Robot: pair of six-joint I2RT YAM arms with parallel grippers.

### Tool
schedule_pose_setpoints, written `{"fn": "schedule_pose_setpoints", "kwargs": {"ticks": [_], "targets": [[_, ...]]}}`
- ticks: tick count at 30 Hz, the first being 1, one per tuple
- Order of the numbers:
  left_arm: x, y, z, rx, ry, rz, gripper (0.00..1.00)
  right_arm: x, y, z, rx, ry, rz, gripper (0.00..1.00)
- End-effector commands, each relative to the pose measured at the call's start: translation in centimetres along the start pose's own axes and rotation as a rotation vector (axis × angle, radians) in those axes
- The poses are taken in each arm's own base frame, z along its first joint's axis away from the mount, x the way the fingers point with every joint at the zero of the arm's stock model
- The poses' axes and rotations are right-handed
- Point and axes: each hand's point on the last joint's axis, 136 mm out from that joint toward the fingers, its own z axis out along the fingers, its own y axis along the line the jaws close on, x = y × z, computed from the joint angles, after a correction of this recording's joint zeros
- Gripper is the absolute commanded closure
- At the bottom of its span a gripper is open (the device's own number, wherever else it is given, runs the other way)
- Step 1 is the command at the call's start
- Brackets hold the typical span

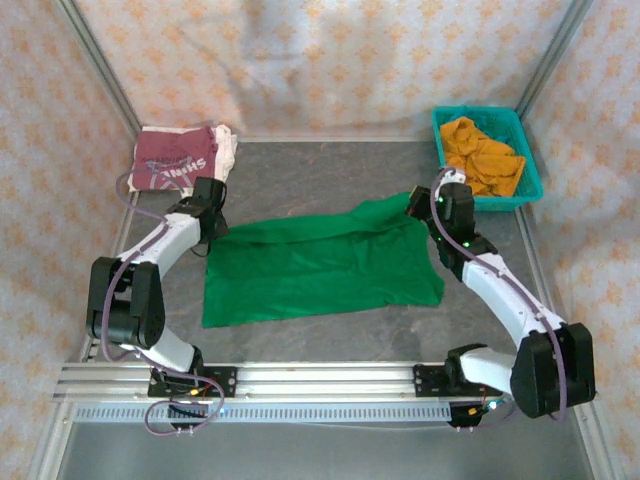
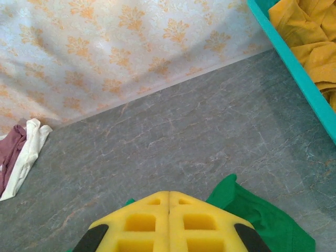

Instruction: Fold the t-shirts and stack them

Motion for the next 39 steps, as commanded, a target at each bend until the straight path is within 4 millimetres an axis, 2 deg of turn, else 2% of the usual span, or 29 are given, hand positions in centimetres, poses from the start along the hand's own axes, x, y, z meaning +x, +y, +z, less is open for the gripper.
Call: {"fn": "schedule_pose_setpoints", "kwargs": {"ticks": [1, 5, 13, 14, 16, 19, 22, 24, 27, 30, 33, 35, 39], "targets": [[1.0, 1.0, -1.0, -0.038, 0.009, -0.006, 1.0, -0.5, 0.1, -1.0, -0.005, -0.003, 0.005, 1.0], [2.8, 1.1, -0.8, -0.019, 0.044, -0.025, 1.0, 0.8, -0.5, -2.2, 0.006, 0.029, 0.018, 1.0], [5.1, 1.9, -0.7, -0.027, 0.083, -0.051, 0.96, 4.2, -1.7, -4.2, 0.019, 0.127, 0.025, 1.0], [5.4, 2.1, -1.0, -0.026, 0.079, -0.056, 0.94, 4.8, -2.0, -4.5, 0.029, 0.142, 0.028, 1.0], [6.3, 2.2, -1.4, -0.007, 0.082, -0.068, 0.79, 5.7, -2.8, -5.3, 0.051, 0.151, 0.032, 0.99], [6.9, 3.0, -2.6, -0.003, 0.071, -0.087, 0.64, 6.5, -3.4, -6.7, 0.06, 0.148, 0.039, 0.76], [6.5, 3.8, -4.1, 0.013, 0.003, -0.11, 0.63, 5.6, -3.1, -8.1, 0.046, 0.108, 0.038, 0.73], [5.4, 3.3, -4.7, 0.056, -0.059, -0.134, 0.61, 4.5, -3.1, -8.3, 0.055, 0.069, 0.03, 0.71], [3.3, 1.6, -5.0, 0.12, -0.1, -0.104, 0.62, 3.6, -1.8, -7.0, 0.008, 0.065, 0.02, 0.7], [1.8, -1.3, -4.8, 0.138, -0.07, 0.022, 0.61, 4.1, -0.2, -4.1, -0.035, 0.164, 0.018, 0.7], [1.7, -4.0, -3.8, 0.147, -0.022, 0.13, 0.61, 6.3, 1.1, -0.9, -0.023, 0.328, -0.028, 0.69], [2.1, -6.4, -3.4, 0.195, -0.002, 0.197, 0.59, 8.5, 1.7, 0.8, 0.008, 0.449, -0.09, 0.65], [3.4, -9.4, -2.9, 0.211, 0.033, 0.341, 0.58, 12.3, 0.7, 2.8, 0.119, 0.633, -0.134, 0.59]]}}
